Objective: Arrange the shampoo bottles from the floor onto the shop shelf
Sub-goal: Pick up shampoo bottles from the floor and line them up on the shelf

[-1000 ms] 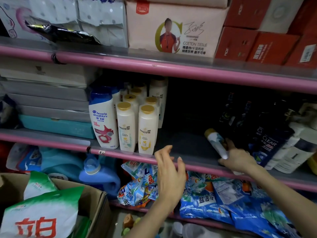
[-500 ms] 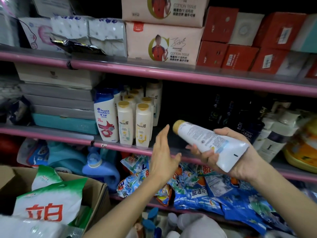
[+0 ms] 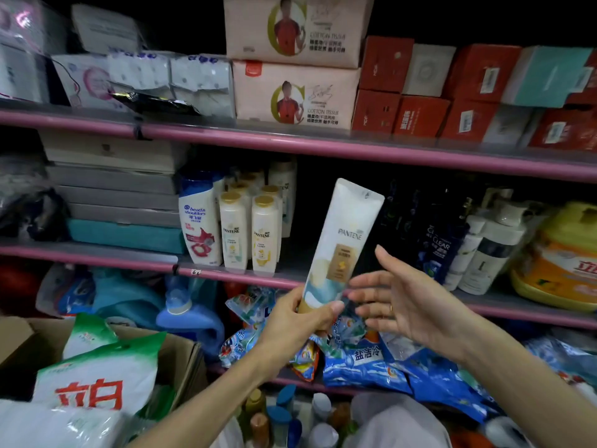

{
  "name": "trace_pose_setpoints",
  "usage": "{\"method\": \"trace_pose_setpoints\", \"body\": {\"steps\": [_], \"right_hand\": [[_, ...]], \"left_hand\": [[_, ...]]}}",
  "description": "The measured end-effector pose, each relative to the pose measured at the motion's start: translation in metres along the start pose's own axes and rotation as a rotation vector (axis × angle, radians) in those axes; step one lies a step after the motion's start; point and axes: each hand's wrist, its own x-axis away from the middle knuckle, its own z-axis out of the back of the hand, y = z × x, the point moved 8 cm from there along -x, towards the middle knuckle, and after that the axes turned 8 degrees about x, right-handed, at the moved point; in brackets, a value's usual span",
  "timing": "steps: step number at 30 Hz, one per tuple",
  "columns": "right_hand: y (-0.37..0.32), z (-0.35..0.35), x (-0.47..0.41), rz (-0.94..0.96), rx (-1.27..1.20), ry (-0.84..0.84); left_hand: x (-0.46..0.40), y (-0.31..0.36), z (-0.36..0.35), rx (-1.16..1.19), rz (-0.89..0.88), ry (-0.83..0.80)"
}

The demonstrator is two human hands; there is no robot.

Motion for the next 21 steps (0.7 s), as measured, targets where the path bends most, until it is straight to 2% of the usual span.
{"method": "trace_pose_setpoints", "body": {"steps": [2, 3, 5, 7, 12, 21], "right_hand": [[-0.003, 0.007, -0.005, 0.133, 0.232, 0.186], [-0.004, 0.002, -0.008, 0.182, 0.236, 0.198], [-0.002, -0.015, -0.015, 0.243, 0.123, 0.158], [-0.003, -0.022, -0.02, 0.313, 0.031, 0.187], [-0.011, -0.02, -0.02, 0.406, -0.179, 0.284], [-0.024, -0.021, -0.013, 0.504, -0.24, 0.275]], "left_hand": [[0.007, -0.013, -0.006, 0.081, 0.112, 0.009], [0.01, -0.014, -0.01, 0.077, 0.139, -0.008], [0.014, -0.012, -0.018, 0.036, 0.159, -0.061], [0.019, -0.009, -0.025, 0.03, 0.173, -0.102], [0.033, -0.011, -0.028, 0.236, 0.201, -0.105], [0.04, -0.002, -0.039, 0.317, 0.174, -0.188]]}}
